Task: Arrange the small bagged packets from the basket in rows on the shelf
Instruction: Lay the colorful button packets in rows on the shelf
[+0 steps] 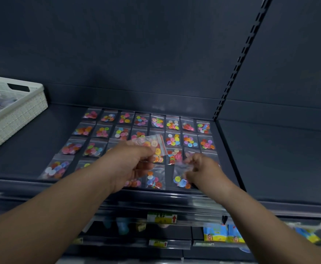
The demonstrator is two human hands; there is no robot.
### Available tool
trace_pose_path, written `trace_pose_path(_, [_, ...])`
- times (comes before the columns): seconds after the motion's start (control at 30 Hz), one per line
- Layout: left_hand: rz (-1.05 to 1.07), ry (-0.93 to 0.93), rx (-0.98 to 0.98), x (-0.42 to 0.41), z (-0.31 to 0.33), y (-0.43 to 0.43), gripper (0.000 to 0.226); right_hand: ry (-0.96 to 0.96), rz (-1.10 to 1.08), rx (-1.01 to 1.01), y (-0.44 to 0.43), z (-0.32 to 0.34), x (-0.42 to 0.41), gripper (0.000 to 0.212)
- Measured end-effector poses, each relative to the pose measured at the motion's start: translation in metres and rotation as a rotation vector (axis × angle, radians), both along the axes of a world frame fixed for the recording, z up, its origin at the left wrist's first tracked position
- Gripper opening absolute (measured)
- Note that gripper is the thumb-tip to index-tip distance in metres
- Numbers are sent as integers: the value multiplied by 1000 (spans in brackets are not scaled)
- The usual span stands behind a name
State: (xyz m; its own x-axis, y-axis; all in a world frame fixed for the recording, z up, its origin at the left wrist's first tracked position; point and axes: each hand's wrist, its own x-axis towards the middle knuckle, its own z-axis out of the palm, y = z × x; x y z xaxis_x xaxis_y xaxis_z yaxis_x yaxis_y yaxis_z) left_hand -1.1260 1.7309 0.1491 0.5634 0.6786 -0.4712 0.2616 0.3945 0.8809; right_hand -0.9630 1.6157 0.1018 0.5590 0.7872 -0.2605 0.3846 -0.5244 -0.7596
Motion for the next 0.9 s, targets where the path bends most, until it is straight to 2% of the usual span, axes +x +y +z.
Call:
trace_pose_path(0.1, [-4,8,6,-1,-2,0,5,-340,69,-36,-7,4,-5,36])
trace_pose_path(0.17, [-15,19,7,0,-3,1,9,-501,100,17,-10,4,-5,39])
trace_pose_path(0.3, [-23,23,25,3,-2,-1,13,-469,246,41,-15,-5,-4,4])
trace_pose_path(0.43, [-34,13,26,5,0,-1,13,-452,345,91,-15,-16,-5,9])
trace_pose_path(0.57, [-32,27,1,10,3,-2,3,-439,401,145,-11,-19,-6,11])
trace_pose_path(0.63, [-10,28,-19,13,4,-3,7,-432,419,159,-10,-19,-5,11])
trace_pose_path(0.77, [-22,36,-4,17,4,-4,12,-329,371,172,-12,-17,-4,12])
trace_pose_path(0.83, [-66,37,20,18,3,-4,11,-126,203,235,-13,-8,-2,17])
trace_pose_path(0.9, [-113,44,41,20,0,-6,8,184,16,303,-12,7,1,18])
